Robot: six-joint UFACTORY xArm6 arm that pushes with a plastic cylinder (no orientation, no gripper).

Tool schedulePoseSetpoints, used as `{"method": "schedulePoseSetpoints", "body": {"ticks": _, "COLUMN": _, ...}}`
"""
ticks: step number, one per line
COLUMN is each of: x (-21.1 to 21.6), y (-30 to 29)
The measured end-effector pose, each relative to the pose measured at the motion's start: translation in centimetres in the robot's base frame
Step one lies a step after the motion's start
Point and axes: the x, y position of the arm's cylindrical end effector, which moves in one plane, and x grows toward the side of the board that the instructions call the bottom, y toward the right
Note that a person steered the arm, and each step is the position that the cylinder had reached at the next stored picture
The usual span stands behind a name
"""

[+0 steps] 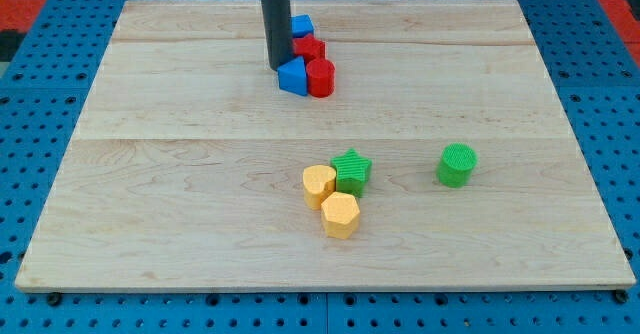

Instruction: Slide the triangle to the right of the green circle

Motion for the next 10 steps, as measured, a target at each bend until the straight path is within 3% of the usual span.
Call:
{"method": "schedulePoseSetpoints", "body": {"ticks": 3, "x": 5.6, "y": 5.5}}
{"method": "schedulePoseSetpoints", "body": {"ticks": 5, "x": 7.3, "y": -0.2}}
{"method": "schedulePoseSetpoints", "body": {"ticks": 6, "x": 9.8, "y": 4.3}}
{"method": "schedulePoseSetpoints", "body": {"ticks": 10, "x": 11.8, "y": 19.7}}
